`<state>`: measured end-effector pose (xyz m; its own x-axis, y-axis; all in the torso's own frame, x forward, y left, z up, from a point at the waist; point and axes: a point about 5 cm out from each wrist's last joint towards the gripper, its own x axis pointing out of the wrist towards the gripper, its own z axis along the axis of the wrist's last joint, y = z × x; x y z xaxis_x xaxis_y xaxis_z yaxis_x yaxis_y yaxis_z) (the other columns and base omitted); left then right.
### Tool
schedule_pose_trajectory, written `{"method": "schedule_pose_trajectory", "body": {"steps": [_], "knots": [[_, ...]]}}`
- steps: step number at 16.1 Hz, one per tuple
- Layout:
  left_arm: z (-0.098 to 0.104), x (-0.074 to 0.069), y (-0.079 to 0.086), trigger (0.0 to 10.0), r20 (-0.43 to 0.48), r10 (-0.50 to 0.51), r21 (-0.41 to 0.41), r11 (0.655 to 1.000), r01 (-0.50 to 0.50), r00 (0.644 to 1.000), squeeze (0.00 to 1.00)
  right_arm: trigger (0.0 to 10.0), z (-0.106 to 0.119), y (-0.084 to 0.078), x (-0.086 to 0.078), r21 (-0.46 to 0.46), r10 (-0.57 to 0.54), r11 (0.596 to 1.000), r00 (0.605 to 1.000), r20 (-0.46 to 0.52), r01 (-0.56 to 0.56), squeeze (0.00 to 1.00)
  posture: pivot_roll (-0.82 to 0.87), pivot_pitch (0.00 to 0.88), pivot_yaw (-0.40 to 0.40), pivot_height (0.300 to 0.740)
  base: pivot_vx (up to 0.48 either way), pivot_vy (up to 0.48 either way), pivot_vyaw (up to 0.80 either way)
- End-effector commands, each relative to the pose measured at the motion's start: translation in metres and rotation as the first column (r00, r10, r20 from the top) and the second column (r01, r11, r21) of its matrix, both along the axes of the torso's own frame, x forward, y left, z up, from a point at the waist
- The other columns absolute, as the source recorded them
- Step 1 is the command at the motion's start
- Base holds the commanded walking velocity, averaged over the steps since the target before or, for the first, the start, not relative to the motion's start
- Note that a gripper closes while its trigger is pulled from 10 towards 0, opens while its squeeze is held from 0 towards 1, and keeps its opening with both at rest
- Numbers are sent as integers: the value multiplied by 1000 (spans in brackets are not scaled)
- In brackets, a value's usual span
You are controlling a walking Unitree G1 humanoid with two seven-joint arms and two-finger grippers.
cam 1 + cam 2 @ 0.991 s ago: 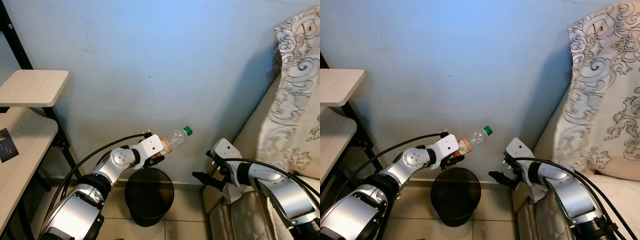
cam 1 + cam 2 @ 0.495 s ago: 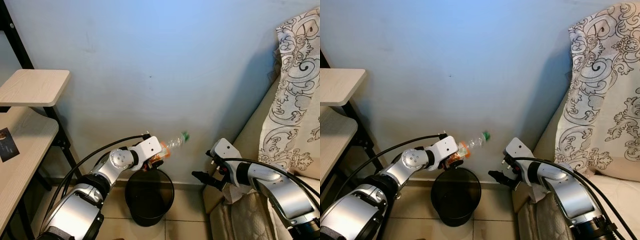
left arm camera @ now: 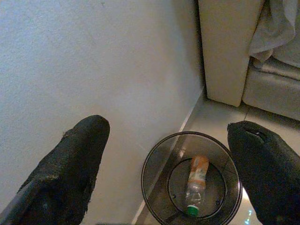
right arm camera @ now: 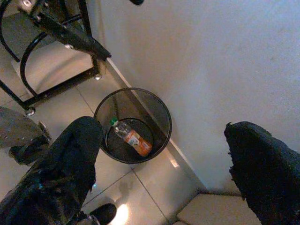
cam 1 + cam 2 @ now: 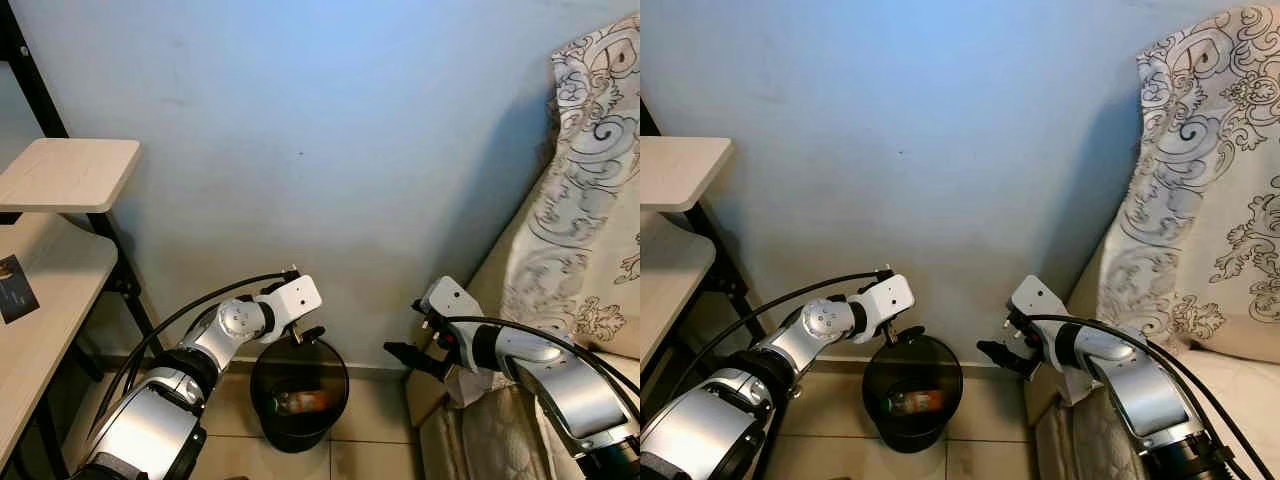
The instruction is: Clean up the room
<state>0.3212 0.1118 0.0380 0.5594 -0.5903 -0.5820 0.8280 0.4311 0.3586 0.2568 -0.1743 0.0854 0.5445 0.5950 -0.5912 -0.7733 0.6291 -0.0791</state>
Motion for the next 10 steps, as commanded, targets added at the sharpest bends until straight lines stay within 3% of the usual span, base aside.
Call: {"method": "schedule_pose_trajectory", "body": {"steps": [1, 2, 4, 6, 8, 10], "knots": [[2, 1, -1, 10000, 8, -6, -5, 1000, 6, 1000, 1000, 10000, 2, -1, 3, -13, -1, 1000, 1000, 14, 1, 0, -70, 0, -64, 740, 0, 0, 0], [3, 2, -1, 10000, 14, -3, -22, 1000, 4, 1000, 1000, 10000, 2, 0, 3, -9, -8, 1000, 1000, 17, 8, 0, -68, 0, -62, 740, 0, 0, 0], [12, 3, -5, 10000, 9, 18, -161, 987, -17, 1000, 1000, 10000, -1, 0, 2, 20, -72, 997, 997, 36, 71, 0, -65, 0, -51, 740, 0, 0, 0], [21, 1, -3, 10000, 73, -1, -221, 975, 17, 997, 1000, 10000, -4, 4, 4, 68, -168, 984, 983, 74, 163, 0, -64, 0, -31, 740, 0, 0, 0], [46, -5, 9, 10000, 96, 88, -367, 929, -47, 991, 1000, 10000, -7, 13, 6, 166, -294, 947, 951, 96, 276, 0, -40, 0, -7, 740, 0, 0, 0], [56, -12, 22, 10000, 86, 185, -411, 902, -134, 979, 1000, 10000, -9, 20, 6, 225, -384, 908, 917, 106, 354, 0, -30, 0, 7, 740, 0, 0, 0]]}}
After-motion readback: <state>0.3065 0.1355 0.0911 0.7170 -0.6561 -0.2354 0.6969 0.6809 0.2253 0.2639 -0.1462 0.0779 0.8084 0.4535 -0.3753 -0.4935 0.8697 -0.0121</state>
